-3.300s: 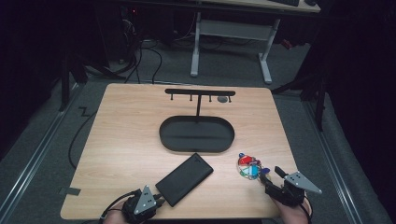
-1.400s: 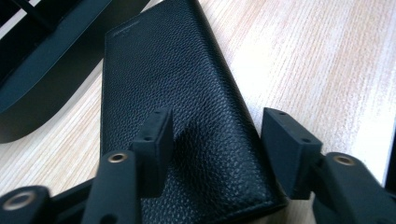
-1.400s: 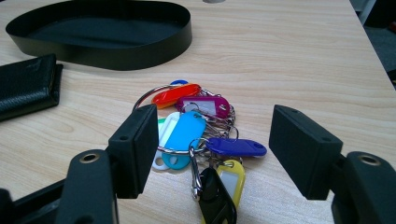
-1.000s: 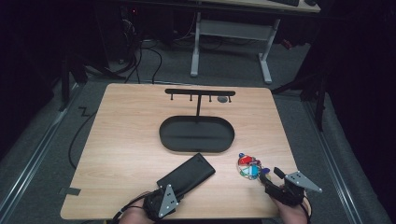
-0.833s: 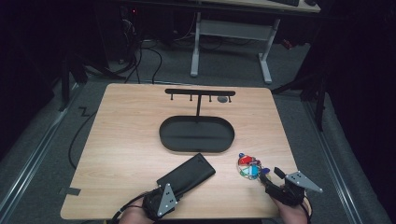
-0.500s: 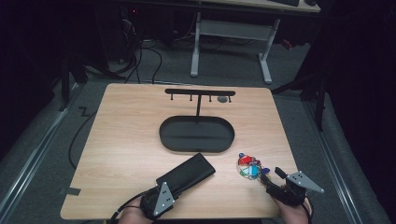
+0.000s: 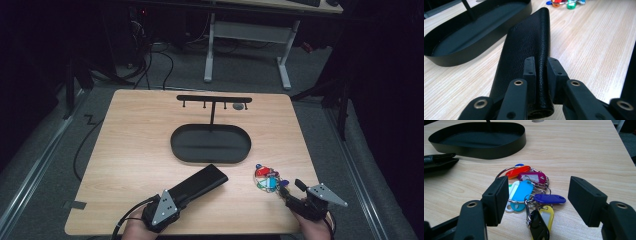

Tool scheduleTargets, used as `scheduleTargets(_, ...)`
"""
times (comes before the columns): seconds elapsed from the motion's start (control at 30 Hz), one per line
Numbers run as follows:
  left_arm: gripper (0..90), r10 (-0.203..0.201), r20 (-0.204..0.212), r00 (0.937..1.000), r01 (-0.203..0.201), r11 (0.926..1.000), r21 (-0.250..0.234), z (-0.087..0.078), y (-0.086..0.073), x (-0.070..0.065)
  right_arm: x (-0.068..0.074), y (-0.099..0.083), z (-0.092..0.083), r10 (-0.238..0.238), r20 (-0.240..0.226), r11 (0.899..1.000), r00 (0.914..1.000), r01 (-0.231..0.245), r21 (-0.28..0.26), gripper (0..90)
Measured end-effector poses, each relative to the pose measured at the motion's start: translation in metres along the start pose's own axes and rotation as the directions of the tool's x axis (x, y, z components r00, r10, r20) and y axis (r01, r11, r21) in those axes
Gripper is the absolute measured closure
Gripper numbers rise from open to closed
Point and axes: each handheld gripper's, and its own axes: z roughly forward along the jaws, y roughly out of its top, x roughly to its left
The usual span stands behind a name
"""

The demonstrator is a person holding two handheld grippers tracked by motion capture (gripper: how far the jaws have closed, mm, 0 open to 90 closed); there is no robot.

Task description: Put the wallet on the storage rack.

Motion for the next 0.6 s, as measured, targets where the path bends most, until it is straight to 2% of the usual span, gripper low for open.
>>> scheduleTargets(0.27,79.7,-0.076,0.011,0.997,0.077,0.9957,-0.052,-0.008,0.0,0.01,0.0,0.0,0.001,-0.002,-0.002,1.0,1.0,0.002,0.001,33.3)
scheduleTargets(0.6,80.2,-0.168,0.032,0.9852,0.171,0.9791,-0.11,-0.02,-0.001,0.022,-0.001,0.0,0.0,-0.001,-0.001,1.0,1.0,0.001,0.0,33.3)
